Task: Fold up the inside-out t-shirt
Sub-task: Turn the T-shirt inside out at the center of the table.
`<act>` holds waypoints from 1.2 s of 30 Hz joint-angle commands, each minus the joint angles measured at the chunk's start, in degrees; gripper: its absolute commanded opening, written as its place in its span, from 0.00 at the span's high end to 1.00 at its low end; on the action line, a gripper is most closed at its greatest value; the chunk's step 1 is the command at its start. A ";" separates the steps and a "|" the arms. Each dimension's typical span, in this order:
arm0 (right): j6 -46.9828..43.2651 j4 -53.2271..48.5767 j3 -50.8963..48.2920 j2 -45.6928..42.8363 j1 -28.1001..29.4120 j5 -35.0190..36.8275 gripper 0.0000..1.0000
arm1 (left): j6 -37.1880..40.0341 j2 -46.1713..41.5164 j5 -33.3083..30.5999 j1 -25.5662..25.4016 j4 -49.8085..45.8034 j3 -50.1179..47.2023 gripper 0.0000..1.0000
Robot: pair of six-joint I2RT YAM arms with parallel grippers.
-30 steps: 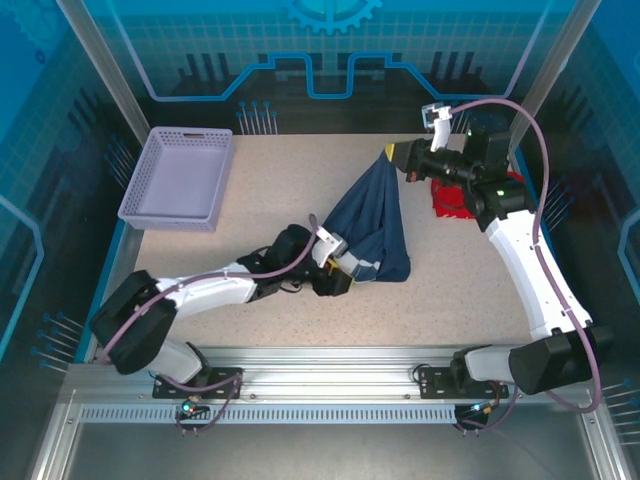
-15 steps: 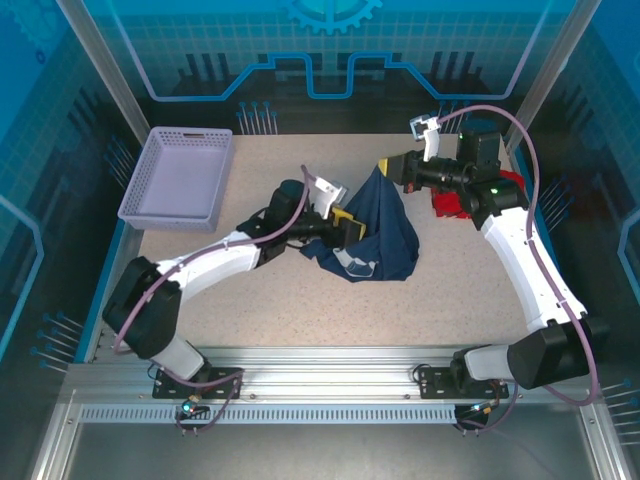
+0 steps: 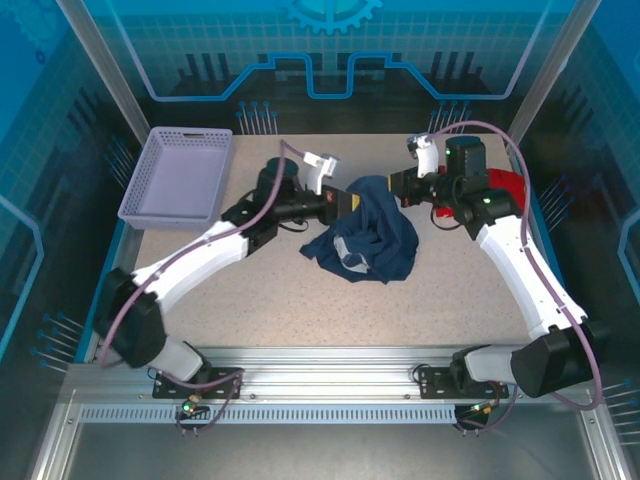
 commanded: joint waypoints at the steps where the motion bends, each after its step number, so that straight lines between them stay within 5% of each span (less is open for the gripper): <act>1: -4.25 -3.43 0.65 -1.05 4.22 12.12 0.81 | -9.76 -5.34 -1.39 -0.17 -3.54 1.74 1.00; 5: -6.79 -4.07 -1.08 -5.45 8.57 18.00 0.61 | -10.61 -6.79 -6.42 -0.17 -8.76 1.97 1.00; 9: -7.42 2.12 -9.30 -13.66 12.00 11.47 0.48 | -11.20 -6.89 -6.53 -0.08 -9.23 1.73 1.00; 12: -7.48 5.55 -13.56 -16.02 14.83 4.35 0.45 | -10.79 -6.84 -6.63 -0.09 -9.64 1.94 1.00; 18: -4.75 14.65 -16.49 -10.80 19.08 1.14 0.43 | -10.75 -7.06 -5.94 -0.17 -9.65 2.15 1.00; 23: -4.39 18.11 -12.46 -3.83 18.97 2.00 0.54 | -10.43 -7.66 -5.98 -0.10 -9.82 1.50 1.00; 27: -4.47 17.58 -10.51 -2.51 18.68 -0.40 0.92 | -8.42 -8.19 -7.93 -0.05 -10.81 0.78 1.00; 29: -3.83 16.83 -11.08 -4.24 17.41 -3.13 1.00 | -6.25 -8.77 -11.22 0.35 -11.73 0.04 1.00; 33: 7.51 23.91 -14.90 -8.32 10.60 -15.10 1.00 | 1.35 -9.84 -21.77 2.57 -12.38 -3.72 0.66; 36: 13.58 28.46 -15.79 -8.46 9.54 -17.89 1.00 | 3.60 -13.25 -21.45 3.62 -11.98 -7.58 0.49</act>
